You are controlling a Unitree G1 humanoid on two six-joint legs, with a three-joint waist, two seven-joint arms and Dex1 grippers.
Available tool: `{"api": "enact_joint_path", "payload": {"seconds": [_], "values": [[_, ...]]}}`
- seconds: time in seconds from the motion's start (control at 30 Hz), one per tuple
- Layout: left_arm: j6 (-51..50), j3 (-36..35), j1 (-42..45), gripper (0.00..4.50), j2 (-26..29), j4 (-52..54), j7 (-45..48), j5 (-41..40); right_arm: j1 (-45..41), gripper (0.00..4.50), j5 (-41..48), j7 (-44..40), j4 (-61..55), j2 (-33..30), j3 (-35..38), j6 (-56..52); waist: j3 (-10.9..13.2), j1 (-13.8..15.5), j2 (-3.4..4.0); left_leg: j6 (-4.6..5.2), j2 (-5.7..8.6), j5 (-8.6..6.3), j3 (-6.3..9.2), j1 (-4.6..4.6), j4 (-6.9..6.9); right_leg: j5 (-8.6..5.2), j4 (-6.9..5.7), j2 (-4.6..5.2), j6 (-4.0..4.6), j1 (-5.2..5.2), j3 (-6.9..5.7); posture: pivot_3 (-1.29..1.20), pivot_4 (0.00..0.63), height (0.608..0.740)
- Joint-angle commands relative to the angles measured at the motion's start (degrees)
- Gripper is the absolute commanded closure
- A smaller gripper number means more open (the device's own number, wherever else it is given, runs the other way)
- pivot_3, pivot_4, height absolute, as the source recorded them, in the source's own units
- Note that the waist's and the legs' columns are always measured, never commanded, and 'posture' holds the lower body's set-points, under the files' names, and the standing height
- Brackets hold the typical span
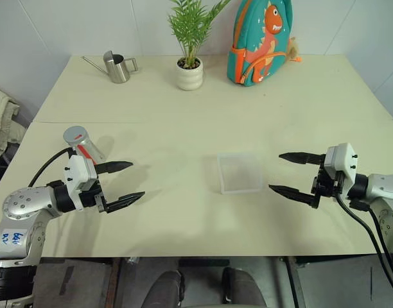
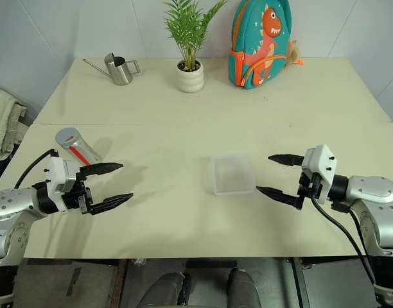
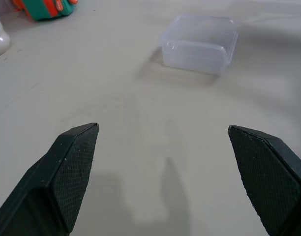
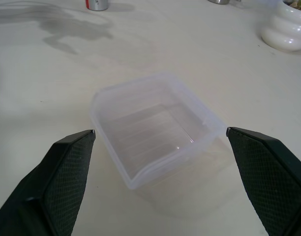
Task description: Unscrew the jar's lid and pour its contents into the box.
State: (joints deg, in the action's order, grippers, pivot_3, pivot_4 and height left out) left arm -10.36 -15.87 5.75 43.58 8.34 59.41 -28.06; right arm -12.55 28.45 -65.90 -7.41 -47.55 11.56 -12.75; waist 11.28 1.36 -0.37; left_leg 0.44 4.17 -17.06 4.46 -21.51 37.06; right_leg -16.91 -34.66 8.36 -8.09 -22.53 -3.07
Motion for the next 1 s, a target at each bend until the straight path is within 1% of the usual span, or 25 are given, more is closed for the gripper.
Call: {"api": "enact_joint_path", "payload": {"seconds": [0.03,0.17,0.27,0.37,0.5,0.6,0.67,0.8,0.87,0.93,1.0], "values": [[1.1,-2.3,-1.1,0.02,0.2,2.0,-1.4,0.0,-1.8,0.0,1.1,-0.4,-1.2,0.2,-0.1,-0.2,0.0,0.0,0.0,0.0,0.0,0.0,-0.02,0.01,0.0,0.0,0.0,0.0,-0.01,0.0,0.01,0.0,0.15,0.74],[1.5,-4.3,-5.7,0.02,-2.2,3.9,-7.5,2.1,-3.9,0.0,2.1,-0.4,-1.9,1.8,-2.4,-1.8,0.0,-0.2,0.0,0.02,-0.04,-0.04,-0.12,0.08,-0.02,0.01,0.01,-0.02,-0.01,-0.01,0.11,0.0,0.15,0.74],[-0.2,-6.3,-8.9,0.02,-7.9,6.2,-20.3,6.9,-8.2,0.0,3.5,0.4,-2.4,3.9,-4.2,-4.3,0.0,-0.2,0.01,0.04,-0.07,-0.1,-0.21,0.08,-0.01,0.02,0.02,-0.04,-0.02,-0.04,0.19,0.0,0.15,0.74],[-2.9,-7.0,-9.4,0.02,-13.9,9.2,-32.5,11.1,-11.5,0.0,3.7,0.8,-2.3,6.1,-6.1,-5.1,0.0,0.1,-0.02,0.03,-0.06,-0.1,-0.23,0.08,0.05,0.05,0.01,-0.05,-0.08,-0.04,0.21,0.0,0.15,0.74],[-7.4,-7.6,-6.1,0.02,-23.2,11.3,-47.8,14.1,-15.9,0.0,3.3,2.6,-1.9,9.9,-8.7,-6.3,0.0,0.5,-0.07,0.03,-0.02,-0.1,-0.2,0.07,0.09,0.1,0.01,-0.06,-0.12,-0.01,0.21,0.0,0.15,0.74],[-7.8,-6.5,-0.6,0.02,-29.4,8.7,-59.1,18.8,-19.5,0.0,2.0,3.7,-1.5,13.1,-11.8,-6.5,0.0,0.5,-0.09,0.03,0.02,-0.1,-0.24,0.06,0.13,0.14,-0.01,-0.05,-0.18,-0.03,0.25,0.0,0.15,0.74],[-7.3,-6.3,2.4,0.02,-32.0,7.0,-64.2,21.2,-20.6,0.0,1.8,4.0,-1.2,14.8,-12.9,-6.7,-0.1,0.5,-0.14,0.02,0.02,-0.08,-0.25,0.06,0.18,0.19,-0.05,-0.08,-0.18,-0.03,0.24,0.0,0.15,0.74],[-6.2,-5.6,6.6,0.02,-34.6,4.8,-71.0,25.1,-22.4,0.0,1.3,5.4,-0.9,17.9,-14.4,-6.5,-0.1,0.3,-0.19,0.02,0.01,-0.09,-0.27,0.05,0.14,0.19,-0.1,-0.1,-0.18,-0.03,0.25,0.0,0.15,0.74],[-5.5,-4.8,7.9,0.02,-34.9,3.5,-73.3,27.2,-23.1,0.0,1.1,5.7,-0.2,18.8,-14.5,-6.0,-0.1,0.1,-0.19,0.02,0.01,-0.1,-0.29,0.02,0.12,0.19,-0.14,-0.12,-0.19,-0.06,0.25,0.0,0.15,0.74],[-5.0,-5.5,9.0,0.02,-35.3,2.5,-75.4,27.7,-23.3,0.0,1.0,5.7,0.2,19.2,-14.4,-5.7,-0.1,0.1,-0.19,0.01,0.0,-0.1,-0.31,0.0,0.12,0.2,-0.13,-0.13,-0.19,-0.09,0.25,0.0,0.15,0.74],[-4.2,-5.9,9.5,0.02,-34.6,1.5,-75.6,27.7,-23.2,0.0,0.9,5.8,0.1,19.5,-14.3,-5.8,-0.1,0.1,-0.19,0.0,-0.01,-0.11,-0.31,-0.01,0.12,0.2,-0.11,-0.14,-0.19,-0.09,0.25,0.0,0.15,0.74]]}}
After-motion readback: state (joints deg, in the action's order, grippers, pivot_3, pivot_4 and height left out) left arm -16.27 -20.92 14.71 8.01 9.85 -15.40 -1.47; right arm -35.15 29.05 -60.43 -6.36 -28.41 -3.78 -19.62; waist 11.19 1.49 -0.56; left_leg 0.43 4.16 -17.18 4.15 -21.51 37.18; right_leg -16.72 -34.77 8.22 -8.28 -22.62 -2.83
